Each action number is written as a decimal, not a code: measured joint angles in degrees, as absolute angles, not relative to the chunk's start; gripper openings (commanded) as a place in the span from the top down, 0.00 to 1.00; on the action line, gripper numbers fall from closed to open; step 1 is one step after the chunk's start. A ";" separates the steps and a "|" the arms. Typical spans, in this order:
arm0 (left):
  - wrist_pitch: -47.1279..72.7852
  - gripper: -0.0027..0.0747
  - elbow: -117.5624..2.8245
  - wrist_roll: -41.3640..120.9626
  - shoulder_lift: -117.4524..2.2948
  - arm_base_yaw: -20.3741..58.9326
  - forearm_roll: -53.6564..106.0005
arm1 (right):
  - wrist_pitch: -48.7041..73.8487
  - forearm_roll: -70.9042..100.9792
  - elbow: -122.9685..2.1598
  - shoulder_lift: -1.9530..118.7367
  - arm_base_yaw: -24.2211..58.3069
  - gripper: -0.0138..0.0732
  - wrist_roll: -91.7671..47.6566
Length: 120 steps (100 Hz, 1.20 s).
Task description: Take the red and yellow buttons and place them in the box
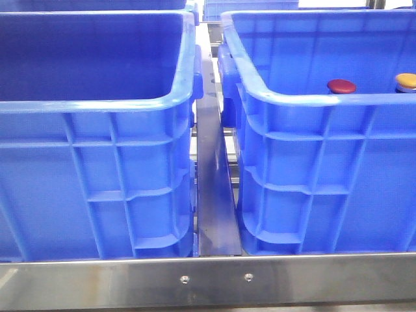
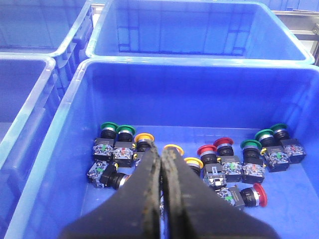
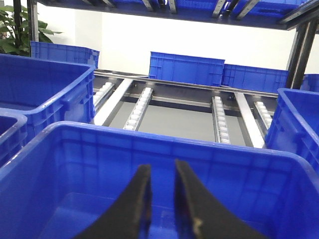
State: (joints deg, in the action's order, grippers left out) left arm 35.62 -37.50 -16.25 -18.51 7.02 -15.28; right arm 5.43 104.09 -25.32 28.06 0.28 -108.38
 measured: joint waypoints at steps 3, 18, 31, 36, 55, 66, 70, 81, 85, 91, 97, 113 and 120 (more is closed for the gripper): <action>35.62 0.99 -37.50 -16.25 -18.51 7.02 -15.28 | 5.43 104.09 -25.01 27.80 0.28 0.87 -108.40; 35.62 0.99 -37.50 -16.25 -18.51 7.02 -15.28 | 5.43 104.11 -24.51 27.42 0.28 0.96 -108.29; 35.62 0.99 -37.50 -16.25 -18.51 7.02 -15.28 | 5.43 104.11 -24.41 27.42 0.28 0.96 -108.29; 35.62 0.99 -37.50 -16.25 -18.51 7.02 -15.28 | 5.43 104.11 -24.41 27.42 0.28 0.96 -108.29; 35.62 0.99 -37.50 -16.25 -18.51 7.02 -15.28 | 5.43 104.11 -24.41 27.42 0.28 0.96 -108.15; 35.62 0.99 -37.50 -16.25 -18.51 7.02 -15.28 | 5.43 104.11 -24.41 27.42 0.28 0.96 -108.15; 35.62 0.99 -37.50 -16.25 -18.51 7.02 -15.28 | 5.43 104.11 -24.41 27.42 0.28 0.96 -108.15; 35.62 0.99 -37.50 -16.25 -18.51 7.02 -15.28 | 5.43 104.11 -24.41 27.42 0.28 0.96 -108.15; 35.62 0.99 -37.50 -16.25 -18.51 7.02 -15.28 | 5.43 104.11 -24.41 27.42 0.28 0.96 -108.25; 35.62 0.99 -37.50 -16.25 -18.51 7.02 -15.28 | 5.43 104.11 -24.41 27.42 0.28 0.96 -108.24; 35.62 0.99 -37.50 -16.25 -18.51 7.02 -15.28 | 5.43 104.11 -24.41 27.42 0.28 0.96 -108.24; 35.62 0.99 -37.50 -16.25 -18.51 7.02 -15.28 | 5.43 104.11 -24.41 27.42 0.28 0.96 -108.24; 35.62 0.99 -37.50 -16.25 -18.51 7.02 -15.28 | 5.43 104.11 -24.41 27.42 0.28 0.96 -108.24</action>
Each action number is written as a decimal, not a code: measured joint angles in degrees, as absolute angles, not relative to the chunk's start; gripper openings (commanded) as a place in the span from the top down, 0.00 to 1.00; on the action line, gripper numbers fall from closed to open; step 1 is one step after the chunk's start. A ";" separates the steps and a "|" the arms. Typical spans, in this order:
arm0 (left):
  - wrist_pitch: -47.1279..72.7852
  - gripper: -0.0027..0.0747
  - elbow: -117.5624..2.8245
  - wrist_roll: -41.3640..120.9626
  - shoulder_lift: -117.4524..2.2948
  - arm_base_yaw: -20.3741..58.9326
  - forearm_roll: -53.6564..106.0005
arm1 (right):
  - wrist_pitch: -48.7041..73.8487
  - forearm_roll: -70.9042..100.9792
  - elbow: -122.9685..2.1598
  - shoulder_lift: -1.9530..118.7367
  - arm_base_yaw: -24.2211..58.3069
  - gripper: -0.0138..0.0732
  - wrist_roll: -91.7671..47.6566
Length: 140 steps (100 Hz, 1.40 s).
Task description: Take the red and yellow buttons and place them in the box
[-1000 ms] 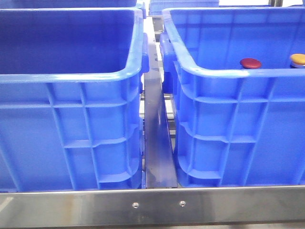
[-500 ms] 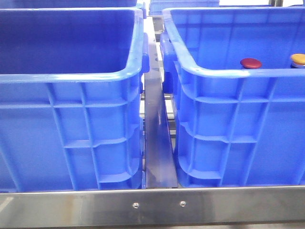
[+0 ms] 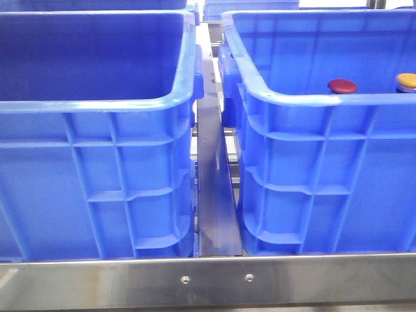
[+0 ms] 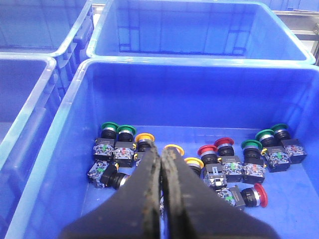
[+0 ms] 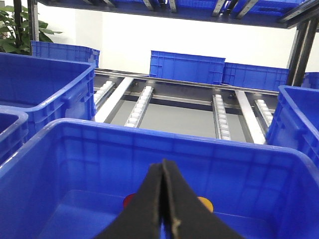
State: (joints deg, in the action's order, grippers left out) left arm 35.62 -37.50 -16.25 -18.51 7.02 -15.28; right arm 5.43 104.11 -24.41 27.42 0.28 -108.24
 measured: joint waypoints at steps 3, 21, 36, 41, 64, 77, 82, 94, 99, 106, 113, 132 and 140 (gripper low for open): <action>35.62 0.99 -37.50 -16.25 -18.51 7.02 -15.28 | 5.43 104.11 -24.41 27.42 0.28 0.96 -108.10; 34.89 0.99 -37.36 -16.25 -18.51 7.02 -15.38 | 5.43 104.11 -24.41 27.42 0.28 0.96 -108.10; 28.28 0.99 -33.66 -16.25 -16.97 6.73 -15.14 | 5.43 104.11 -24.41 27.42 0.28 0.96 -108.10; 24.91 0.99 -31.38 -16.25 -16.09 6.20 -14.62 | 5.43 104.11 -24.41 27.42 0.28 0.96 -108.20; 14.16 0.99 -18.69 -13.09 -8.72 4.18 -10.29 | 5.43 104.11 -24.41 27.42 0.28 0.96 -108.20; 13.25 0.99 -12.26 -11.86 -3.18 2.78 -9.29 | 5.43 104.11 -24.41 27.42 0.28 0.96 -108.07; 13.13 0.99 -10.15 -11.72 -1.12 2.35 -9.25 | 5.43 104.11 -24.41 27.42 0.28 0.96 -108.07; 12.36 0.99 -5.83 -11.72 0.39 1.76 -9.25 | 5.43 104.11 -24.41 27.42 0.28 0.96 -108.07; 11.92 0.99 -4.36 -11.72 0.39 1.76 -9.25 | 5.43 104.11 -24.41 27.42 0.28 0.96 -108.07; 10.37 0.99 -2.54 -11.72 0.39 1.71 -9.25 | 5.43 104.11 -24.41 27.42 0.28 0.96 -108.07; 8.38 0.99 -0.96 -11.72 0.39 1.71 -9.36 | 5.43 104.11 -24.41 27.42 0.28 0.96 -108.07; 3.78 0.99 0.03 -11.72 0.39 1.71 -9.46 | 5.43 104.11 -24.41 27.42 0.28 0.96 -108.07; 2.01 0.99 0.03 -11.72 0.39 1.71 -9.55 | 5.43 104.11 -24.41 27.42 0.28 0.96 -108.07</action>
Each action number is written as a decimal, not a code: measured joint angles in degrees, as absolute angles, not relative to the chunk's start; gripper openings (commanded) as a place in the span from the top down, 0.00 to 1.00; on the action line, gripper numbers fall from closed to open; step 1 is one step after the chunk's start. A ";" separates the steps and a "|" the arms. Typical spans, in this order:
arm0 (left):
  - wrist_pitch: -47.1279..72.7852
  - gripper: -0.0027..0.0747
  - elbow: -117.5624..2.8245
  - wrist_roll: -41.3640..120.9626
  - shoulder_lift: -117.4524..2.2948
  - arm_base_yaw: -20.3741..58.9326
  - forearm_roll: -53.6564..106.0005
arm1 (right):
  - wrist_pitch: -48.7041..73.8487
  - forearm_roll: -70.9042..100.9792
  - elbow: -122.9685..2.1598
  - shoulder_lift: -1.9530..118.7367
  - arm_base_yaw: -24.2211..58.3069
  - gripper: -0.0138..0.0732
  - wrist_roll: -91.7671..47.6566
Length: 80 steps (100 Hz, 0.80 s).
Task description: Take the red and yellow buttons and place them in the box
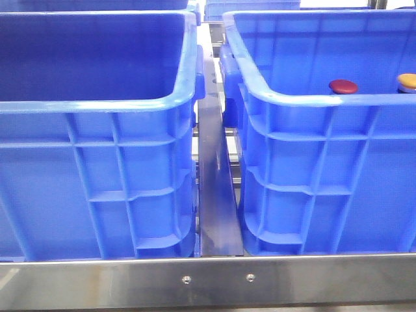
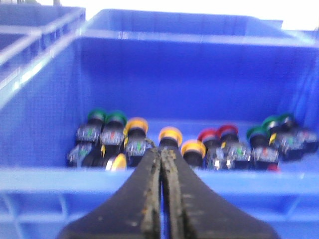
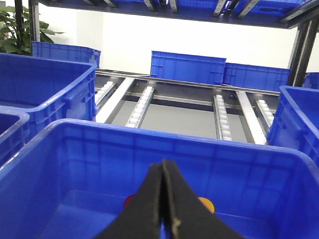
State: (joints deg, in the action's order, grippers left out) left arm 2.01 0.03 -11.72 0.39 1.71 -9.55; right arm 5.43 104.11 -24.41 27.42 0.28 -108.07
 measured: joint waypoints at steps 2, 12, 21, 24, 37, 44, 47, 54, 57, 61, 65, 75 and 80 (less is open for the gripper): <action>1.61 0.99 0.03 -11.72 0.39 1.71 -9.58 | 5.43 104.11 -24.41 27.42 0.28 0.96 -108.07; 0.00 0.99 0.03 -11.72 0.39 1.71 -9.68 | 5.43 104.11 -24.41 27.42 0.28 0.96 -108.07; 0.00 0.99 0.03 -11.72 0.39 1.71 -9.68 | 5.43 104.11 -24.41 27.42 0.28 0.96 -108.07; 0.00 0.99 0.03 -11.72 0.39 1.71 -9.68 | 5.43 104.11 -24.41 27.42 0.28 0.96 -108.07; 0.00 0.99 0.03 -11.72 0.39 1.71 -9.68 | 5.43 104.11 -24.41 27.42 0.28 0.96 -108.07; 0.00 0.99 0.03 -11.67 0.39 1.71 -9.68 | 5.43 104.11 -24.41 27.42 0.28 0.96 -108.07; 0.00 0.99 0.03 -11.67 0.39 1.71 -9.68 | 5.43 104.11 -24.41 27.42 0.28 0.96 -108.07; 0.00 0.99 0.03 -11.67 0.39 1.71 -9.68 | 5.43 104.11 -24.41 27.42 0.28 0.96 -108.07; 0.00 0.99 0.03 -11.67 0.39 1.71 -9.68 | 5.43 104.11 -24.41 27.42 0.28 0.96 -108.07; 0.00 0.99 0.03 -11.67 0.39 1.71 -9.68 | 5.43 104.11 -24.41 27.42 0.28 0.96 -108.07; 0.00 0.99 0.03 -11.67 0.39 1.71 -9.68 | 5.43 104.11 -24.41 27.42 0.28 0.96 -108.07; 0.00 0.99 0.03 -11.67 0.39 1.71 -9.68 | 5.43 104.11 -24.41 27.42 0.28 0.96 -108.07; -0.31 0.99 0.03 -11.67 0.39 1.71 -9.68 | 5.43 104.11 -24.41 27.42 0.28 0.96 -108.07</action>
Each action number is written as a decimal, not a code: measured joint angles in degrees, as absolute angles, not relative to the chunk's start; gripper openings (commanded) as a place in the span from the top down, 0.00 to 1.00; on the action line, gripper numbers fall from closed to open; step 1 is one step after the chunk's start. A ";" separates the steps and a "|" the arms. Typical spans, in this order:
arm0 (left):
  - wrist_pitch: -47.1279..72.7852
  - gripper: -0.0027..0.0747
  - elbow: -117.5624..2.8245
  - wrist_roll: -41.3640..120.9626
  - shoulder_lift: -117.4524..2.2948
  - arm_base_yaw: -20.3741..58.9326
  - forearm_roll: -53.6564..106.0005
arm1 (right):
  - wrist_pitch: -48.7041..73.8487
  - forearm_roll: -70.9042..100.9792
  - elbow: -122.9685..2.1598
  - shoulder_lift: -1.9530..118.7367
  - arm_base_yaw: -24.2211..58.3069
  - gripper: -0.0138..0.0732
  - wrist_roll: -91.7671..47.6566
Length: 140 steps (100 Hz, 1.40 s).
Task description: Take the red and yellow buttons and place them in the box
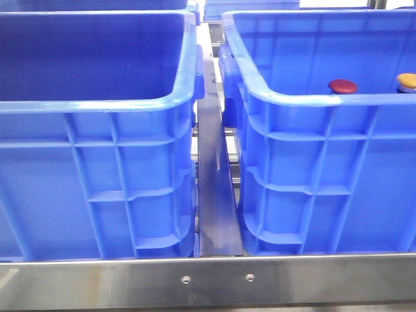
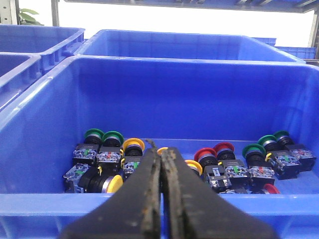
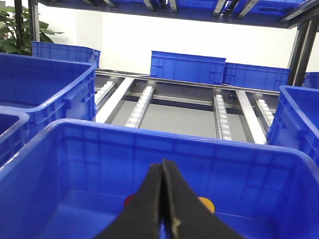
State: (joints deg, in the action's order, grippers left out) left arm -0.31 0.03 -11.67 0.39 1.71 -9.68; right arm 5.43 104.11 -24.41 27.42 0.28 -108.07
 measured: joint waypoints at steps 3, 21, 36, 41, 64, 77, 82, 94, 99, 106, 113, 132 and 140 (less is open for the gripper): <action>-0.31 0.99 0.03 -11.67 0.39 1.71 -9.68 | 5.43 104.11 -24.41 27.42 0.28 0.96 -108.07; -0.31 0.99 0.03 -11.67 0.39 1.71 -9.68 | 5.43 104.11 -24.41 27.42 0.28 0.96 -108.07; -0.42 0.99 0.03 -11.67 0.39 1.71 -9.68 | 5.43 104.11 -24.41 27.42 0.28 0.96 -108.07; -0.42 0.99 0.03 -11.67 0.39 1.71 -9.68 | 5.43 104.11 -24.41 27.42 0.28 0.96 -108.07; -0.42 0.99 0.03 -11.67 0.39 1.71 -9.68 | 4.43 104.11 -24.41 27.42 0.28 0.96 -108.07; -0.42 0.99 0.03 -11.67 0.39 1.71 -9.68 | 4.56 103.52 -24.41 27.42 0.28 0.96 -104.94; -0.42 0.99 0.03 -11.67 0.39 1.71 -9.68 | 4.94 100.51 -24.41 27.42 0.28 0.96 -101.11; -0.42 0.99 0.03 -11.67 0.39 1.71 -9.68 | 6.22 85.34 -24.41 27.42 0.28 0.96 -86.19; -0.42 0.99 0.03 -11.67 0.39 1.71 -9.68 | 6.90 77.51 -24.41 27.34 0.28 0.96 -78.53; -0.42 0.99 0.03 -11.57 0.39 1.71 -9.68 | 7.79 65.53 -24.41 26.94 0.28 0.96 -66.68; -0.42 0.99 0.03 -11.59 0.39 1.71 -9.68 | 8.69 53.38 -24.41 25.81 0.28 0.96 -54.57; -0.52 0.99 0.03 -11.59 0.39 1.71 -9.68 | 10.59 24.55 -24.30 21.33 0.28 0.96 -24.28; -0.52 0.99 0.03 -11.59 0.39 1.71 -9.68 | 10.78 15.66 -23.62 19.08 0.28 0.96 -15.06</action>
